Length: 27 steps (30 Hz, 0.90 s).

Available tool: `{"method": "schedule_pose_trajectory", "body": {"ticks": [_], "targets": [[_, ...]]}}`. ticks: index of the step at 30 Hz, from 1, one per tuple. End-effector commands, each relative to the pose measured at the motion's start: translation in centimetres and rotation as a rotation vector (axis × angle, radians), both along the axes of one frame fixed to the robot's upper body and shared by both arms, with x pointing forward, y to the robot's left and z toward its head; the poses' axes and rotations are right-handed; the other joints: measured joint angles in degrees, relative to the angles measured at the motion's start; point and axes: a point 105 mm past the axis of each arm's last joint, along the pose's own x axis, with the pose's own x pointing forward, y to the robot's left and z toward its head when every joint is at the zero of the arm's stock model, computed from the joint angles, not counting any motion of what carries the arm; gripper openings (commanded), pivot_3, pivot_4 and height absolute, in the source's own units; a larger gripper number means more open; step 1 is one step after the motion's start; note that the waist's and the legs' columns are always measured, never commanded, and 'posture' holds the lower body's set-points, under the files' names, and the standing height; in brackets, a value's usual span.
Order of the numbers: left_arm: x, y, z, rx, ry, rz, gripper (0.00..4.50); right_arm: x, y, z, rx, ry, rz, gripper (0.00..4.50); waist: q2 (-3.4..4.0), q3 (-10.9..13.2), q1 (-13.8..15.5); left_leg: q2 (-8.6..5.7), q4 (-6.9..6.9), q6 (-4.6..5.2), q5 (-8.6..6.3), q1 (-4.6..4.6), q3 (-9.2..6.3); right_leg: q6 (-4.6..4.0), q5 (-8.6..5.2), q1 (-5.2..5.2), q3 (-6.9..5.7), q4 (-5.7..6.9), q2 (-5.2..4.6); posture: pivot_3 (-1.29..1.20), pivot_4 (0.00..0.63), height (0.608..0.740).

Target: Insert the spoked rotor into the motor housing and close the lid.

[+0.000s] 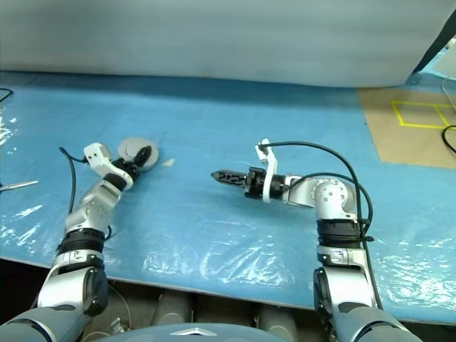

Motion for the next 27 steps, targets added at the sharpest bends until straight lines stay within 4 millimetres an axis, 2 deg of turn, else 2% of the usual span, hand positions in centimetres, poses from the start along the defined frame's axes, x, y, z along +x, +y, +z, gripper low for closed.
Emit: {"method": "schedule_pose_trajectory", "body": {"ticks": [1,5,10,14,17,20,23,27], "targets": [[-1.4,4.6,0.6,0.079,0.002,0.136,3.98,-0.1,0.2,0.6,0.003,-0.048,0.012,3.71,0.0,0.0,-0.35,0.0,0.01,0.0,0.0,0.02,0.0,-0.03,0.02,0.0,0.01,0.0,0.0,0.0,0.15,0.74],[-3.5,8.5,-0.1,0.135,0.065,0.235,3.98,-0.3,0.5,0.2,-0.003,-0.054,0.02,3.71,0.0,0.0,-1.58,0.01,-0.04,-0.01,0.0,0.12,0.03,-0.06,0.04,0.0,0.03,0.01,0.02,0.0,0.15,0.74],[-5.7,12.4,-0.9,0.187,0.134,0.341,3.98,-0.4,0.7,-0.3,-0.014,-0.055,0.025,3.71,0.0,0.0,-1.64,0.01,-0.09,-0.02,-0.01,0.19,0.06,-0.07,0.04,0.0,0.06,-0.02,0.02,0.0,0.15,0.74],[-6.7,13.9,-2.1,0.194,0.185,0.361,3.98,-0.4,1.0,-0.7,-0.029,-0.062,0.037,3.71,0.01,-0.01,-1.69,0.01,-0.13,-0.02,-0.01,0.34,0.13,-0.07,0.03,0.03,0.13,-0.02,0.02,0.0,0.15,0.74],[-6.4,12.6,-3.1,0.165,0.191,0.292,3.98,-0.4,1.2,-1.0,-0.044,-0.064,0.045,3.71,0.04,-0.02,-1.73,-0.01,-0.27,-0.02,-0.01,0.65,0.25,-0.09,0.02,0.19,0.24,-0.02,0.02,0.0,0.15,0.74],[-5.6,10.7,-2.9,0.141,0.116,0.234,3.98,-0.5,1.2,-1.4,-0.069,-0.065,0.048,3.71,0.07,-0.04,-1.51,-0.01,-0.31,-0.02,-0.01,0.69,0.27,-0.14,-0.01,0.22,0.25,-0.04,0.0,0.0,0.15,0.74],[-4.8,8.3,-3.3,-0.008,0.091,0.167,4.49,-0.6,1.1,-1.9,-0.094,-0.062,0.047,3.71,0.07,-0.03,-0.96,-0.11,-0.35,-0.02,-0.01,0.6,0.27,-0.13,-0.01,0.22,0.22,-0.1,-0.1,0.0,0.15,0.74],[-3.9,5.0,-3.5,-0.231,0.092,0.069,4.49,-0.7,0.8,-2.1,-0.11,-0.066,0.048,3.71,0.17,-0.01,0.55,-0.15,-0.35,-0.01,-0.01,0.51,0.25,-0.24,-0.07,0.24,0.16,-0.1,-0.17,0.0,0.15,0.74]]}}
